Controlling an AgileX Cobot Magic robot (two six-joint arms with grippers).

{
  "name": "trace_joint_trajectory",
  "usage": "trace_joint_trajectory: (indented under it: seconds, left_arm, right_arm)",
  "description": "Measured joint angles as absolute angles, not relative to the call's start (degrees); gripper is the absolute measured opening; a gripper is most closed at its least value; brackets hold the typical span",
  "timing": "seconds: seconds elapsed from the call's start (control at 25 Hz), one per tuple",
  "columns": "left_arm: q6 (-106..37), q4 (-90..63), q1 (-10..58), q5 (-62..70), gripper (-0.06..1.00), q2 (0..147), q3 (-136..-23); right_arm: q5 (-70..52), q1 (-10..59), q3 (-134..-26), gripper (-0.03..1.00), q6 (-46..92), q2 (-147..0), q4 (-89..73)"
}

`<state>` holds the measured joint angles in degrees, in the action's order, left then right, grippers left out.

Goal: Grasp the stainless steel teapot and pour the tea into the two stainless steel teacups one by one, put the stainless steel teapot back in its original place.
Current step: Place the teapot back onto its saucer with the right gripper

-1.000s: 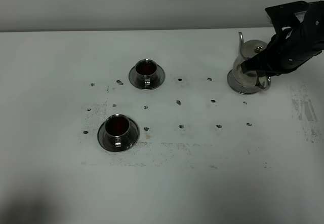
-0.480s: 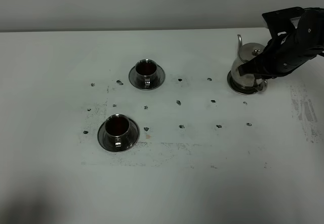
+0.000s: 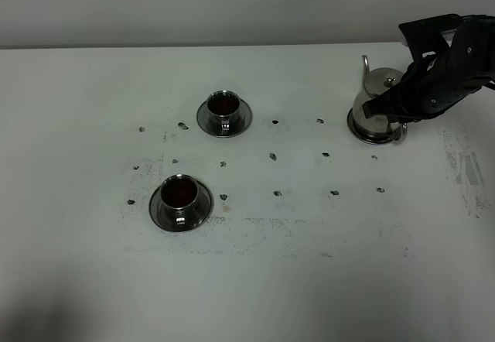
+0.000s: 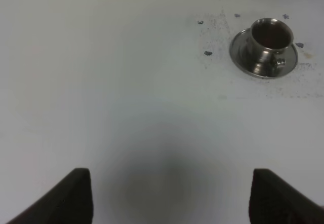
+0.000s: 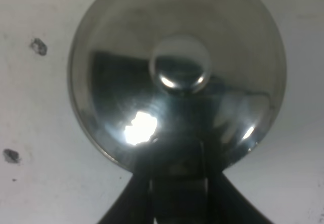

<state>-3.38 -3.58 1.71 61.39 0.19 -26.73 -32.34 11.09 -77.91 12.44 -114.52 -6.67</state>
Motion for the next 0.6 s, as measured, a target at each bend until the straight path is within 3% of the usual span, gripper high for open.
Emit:
trace_joint_trajectory:
  seconds: [0.6]
  left_arm:
    - [-3.4, -3.6, 1.7, 61.4, 0.63, 0.2, -26.7]
  right_arm:
    - [-31.9, 11.1, -78.0, 0.2, 12.4, -114.9, -6.0]
